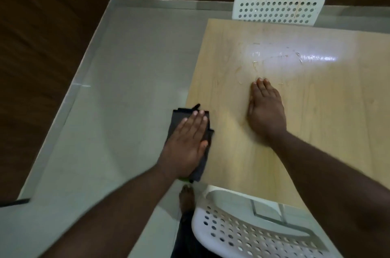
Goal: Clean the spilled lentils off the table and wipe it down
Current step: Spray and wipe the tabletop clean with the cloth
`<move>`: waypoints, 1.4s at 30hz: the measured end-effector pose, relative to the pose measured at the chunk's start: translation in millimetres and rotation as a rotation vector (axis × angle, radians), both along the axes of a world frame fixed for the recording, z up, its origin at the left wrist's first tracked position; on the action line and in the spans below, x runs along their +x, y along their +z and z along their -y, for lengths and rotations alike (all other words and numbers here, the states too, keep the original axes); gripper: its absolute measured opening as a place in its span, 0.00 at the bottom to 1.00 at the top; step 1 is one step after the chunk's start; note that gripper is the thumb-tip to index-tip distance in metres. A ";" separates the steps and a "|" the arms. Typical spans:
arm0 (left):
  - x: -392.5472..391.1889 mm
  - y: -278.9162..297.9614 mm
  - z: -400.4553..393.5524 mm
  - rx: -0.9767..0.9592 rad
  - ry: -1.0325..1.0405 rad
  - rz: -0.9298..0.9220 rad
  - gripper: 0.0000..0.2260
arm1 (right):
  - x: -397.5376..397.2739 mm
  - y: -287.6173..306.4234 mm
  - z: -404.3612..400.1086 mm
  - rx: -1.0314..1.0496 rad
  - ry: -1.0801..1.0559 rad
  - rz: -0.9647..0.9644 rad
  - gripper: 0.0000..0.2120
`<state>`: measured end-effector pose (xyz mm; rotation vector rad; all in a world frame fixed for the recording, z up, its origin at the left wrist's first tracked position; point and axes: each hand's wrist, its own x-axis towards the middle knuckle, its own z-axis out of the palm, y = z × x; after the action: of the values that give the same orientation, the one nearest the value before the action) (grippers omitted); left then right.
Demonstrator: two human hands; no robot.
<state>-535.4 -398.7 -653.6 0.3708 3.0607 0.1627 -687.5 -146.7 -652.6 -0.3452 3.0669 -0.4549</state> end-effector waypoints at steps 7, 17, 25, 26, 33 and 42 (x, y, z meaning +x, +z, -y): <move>-62.2 -4.0 -40.3 0.010 0.206 -0.003 0.32 | 0.2 -3.2 -1.9 0.017 0.014 -0.009 0.28; -8.2 2.4 -9.2 -0.011 0.089 0.018 0.30 | -1.5 -3.1 2.1 0.008 -0.009 -0.002 0.29; -112.4 -0.1 -71.4 0.005 0.080 0.013 0.32 | 8.0 -2.7 -0.7 0.003 -0.006 0.013 0.28; -97.3 1.2 -72.5 -0.004 0.033 0.022 0.32 | 9.5 -1.1 -2.4 -0.009 0.001 0.031 0.28; -142.8 2.8 -10.8 0.010 0.085 0.059 0.31 | -52.9 10.4 -37.3 -0.033 0.039 0.047 0.29; -258.3 2.9 -63.0 -0.018 0.058 0.011 0.32 | -132.5 4.6 -38.1 -0.049 -0.073 0.028 0.27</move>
<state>-793.7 -335.7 -650.7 0.2797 3.0613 0.1399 -820.0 -108.6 -648.0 -0.2274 3.0538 -0.5338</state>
